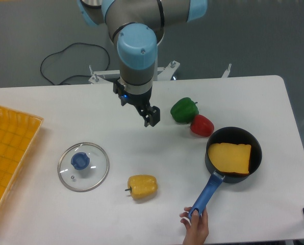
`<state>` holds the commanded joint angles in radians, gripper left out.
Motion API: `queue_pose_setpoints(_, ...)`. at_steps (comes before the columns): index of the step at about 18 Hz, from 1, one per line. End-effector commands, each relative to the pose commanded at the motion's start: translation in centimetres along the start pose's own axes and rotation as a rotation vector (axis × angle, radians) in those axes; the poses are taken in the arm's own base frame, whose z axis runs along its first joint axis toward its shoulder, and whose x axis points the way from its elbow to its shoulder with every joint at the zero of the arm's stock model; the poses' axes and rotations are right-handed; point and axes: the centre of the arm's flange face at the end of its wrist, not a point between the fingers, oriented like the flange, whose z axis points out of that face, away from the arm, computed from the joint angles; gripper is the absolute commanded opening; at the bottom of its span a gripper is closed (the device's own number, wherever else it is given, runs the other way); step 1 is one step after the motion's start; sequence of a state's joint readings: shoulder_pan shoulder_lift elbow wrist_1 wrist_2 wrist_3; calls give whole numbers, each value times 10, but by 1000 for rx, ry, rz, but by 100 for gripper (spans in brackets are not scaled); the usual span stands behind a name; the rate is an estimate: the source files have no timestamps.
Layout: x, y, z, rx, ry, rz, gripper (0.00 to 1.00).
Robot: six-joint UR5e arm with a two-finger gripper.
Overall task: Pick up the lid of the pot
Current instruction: 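Move the gripper toward the glass lid's blue knob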
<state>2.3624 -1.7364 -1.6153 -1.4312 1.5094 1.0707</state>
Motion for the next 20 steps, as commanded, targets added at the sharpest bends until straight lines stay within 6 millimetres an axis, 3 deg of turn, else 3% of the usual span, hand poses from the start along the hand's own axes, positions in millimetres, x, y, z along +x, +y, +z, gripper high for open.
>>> queue_pose_setpoints(4,11,-23,0,23,-36,-50,100)
queue_pose_setpoints(8,42,-71,16,38,-69,-24,100)
queue_pose_setpoints(15,59,-91,28,33,-52,-160,100)
queue_pose_setpoints(20,75,-121,34,92,-99,-266,100)
